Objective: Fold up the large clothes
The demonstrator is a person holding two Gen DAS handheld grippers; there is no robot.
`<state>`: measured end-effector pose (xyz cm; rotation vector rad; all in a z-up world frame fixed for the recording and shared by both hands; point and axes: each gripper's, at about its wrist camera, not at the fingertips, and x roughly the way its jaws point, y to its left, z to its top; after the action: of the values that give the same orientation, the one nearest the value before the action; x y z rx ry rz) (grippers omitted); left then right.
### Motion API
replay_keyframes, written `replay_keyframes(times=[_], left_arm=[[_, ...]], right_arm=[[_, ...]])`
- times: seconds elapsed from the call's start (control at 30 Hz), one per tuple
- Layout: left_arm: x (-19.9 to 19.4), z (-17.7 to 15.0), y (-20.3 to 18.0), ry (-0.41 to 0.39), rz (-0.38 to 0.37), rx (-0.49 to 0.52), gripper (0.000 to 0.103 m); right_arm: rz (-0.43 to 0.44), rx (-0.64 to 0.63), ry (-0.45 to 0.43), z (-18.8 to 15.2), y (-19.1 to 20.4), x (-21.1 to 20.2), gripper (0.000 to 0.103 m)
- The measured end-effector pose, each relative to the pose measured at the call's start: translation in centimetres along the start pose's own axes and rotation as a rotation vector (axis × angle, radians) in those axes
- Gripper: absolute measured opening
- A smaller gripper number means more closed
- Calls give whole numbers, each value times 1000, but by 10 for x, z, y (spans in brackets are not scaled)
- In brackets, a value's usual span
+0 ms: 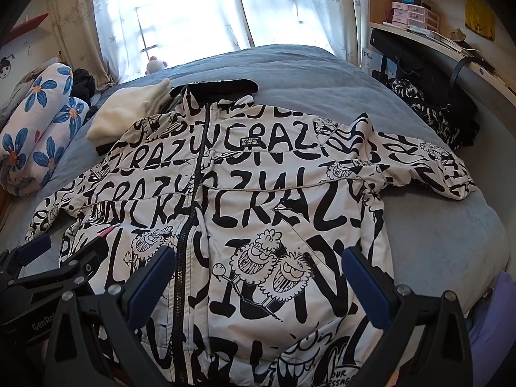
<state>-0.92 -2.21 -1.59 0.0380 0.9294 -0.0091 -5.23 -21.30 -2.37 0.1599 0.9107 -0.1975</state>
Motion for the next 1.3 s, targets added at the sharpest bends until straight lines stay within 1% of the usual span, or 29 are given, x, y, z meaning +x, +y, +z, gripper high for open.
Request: replay_keyframes(times=[0.43, 1.13, 1.3], left_arm=[[-5, -1, 4, -10, 19, 2, 102], [-5, -3, 1, -10, 20, 3, 102], [-8, -1, 0, -16, 18, 9, 102]], right_arm=[[0, 3, 3, 0, 0, -2, 103], [7, 17, 11, -1, -1, -1, 103], [7, 17, 13, -1, 4, -3, 103]])
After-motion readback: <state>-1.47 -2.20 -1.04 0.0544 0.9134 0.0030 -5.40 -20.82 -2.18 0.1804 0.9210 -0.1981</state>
